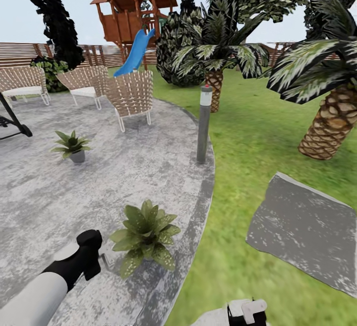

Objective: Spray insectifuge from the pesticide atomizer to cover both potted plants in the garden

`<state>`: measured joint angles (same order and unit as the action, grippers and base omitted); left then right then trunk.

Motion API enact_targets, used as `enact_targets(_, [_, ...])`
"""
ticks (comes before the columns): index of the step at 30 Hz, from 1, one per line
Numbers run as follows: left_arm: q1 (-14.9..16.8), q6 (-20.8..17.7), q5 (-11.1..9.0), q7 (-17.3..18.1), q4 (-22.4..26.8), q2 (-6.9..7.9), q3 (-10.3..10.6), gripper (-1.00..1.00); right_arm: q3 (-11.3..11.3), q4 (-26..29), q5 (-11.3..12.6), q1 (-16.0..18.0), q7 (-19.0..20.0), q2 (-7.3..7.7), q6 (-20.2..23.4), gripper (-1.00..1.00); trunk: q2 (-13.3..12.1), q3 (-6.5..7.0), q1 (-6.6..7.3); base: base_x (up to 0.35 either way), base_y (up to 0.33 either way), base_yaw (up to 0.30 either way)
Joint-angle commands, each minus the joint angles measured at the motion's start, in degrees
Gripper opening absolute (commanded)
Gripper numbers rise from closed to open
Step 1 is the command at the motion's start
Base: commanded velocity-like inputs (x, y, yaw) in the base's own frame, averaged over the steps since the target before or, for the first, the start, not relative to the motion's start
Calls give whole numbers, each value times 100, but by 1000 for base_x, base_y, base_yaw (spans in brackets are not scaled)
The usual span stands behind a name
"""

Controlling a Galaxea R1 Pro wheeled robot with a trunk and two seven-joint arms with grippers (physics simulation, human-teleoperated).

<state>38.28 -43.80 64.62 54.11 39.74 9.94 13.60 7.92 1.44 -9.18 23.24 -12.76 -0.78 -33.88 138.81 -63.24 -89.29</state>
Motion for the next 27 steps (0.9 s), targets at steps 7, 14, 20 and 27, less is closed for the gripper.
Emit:
enact_targets(7, [4,8,42,418,-213,-88,29,-100,34,-7,-40,6,-60,-1,-4,100,2,-5,3,-230,220,-234])
enact_targets(14, [4,3,59,434,-209,-95,12,-100,34,-3,-40,6,-60,-18,-4,100,2,-5,3,-23,21,-9])
enact_targets(20, [9,1,73,408,-139,-270,43,-100,34,-6,-38,6,-60,-23,-7,100,2,-5,3,0,274,-39])
enact_targets(27, [54,-5,69,406,-107,-282,52,-100,34,-4,-40,6,-60,-19,-6,100,2,-5,3,0,290,-53])
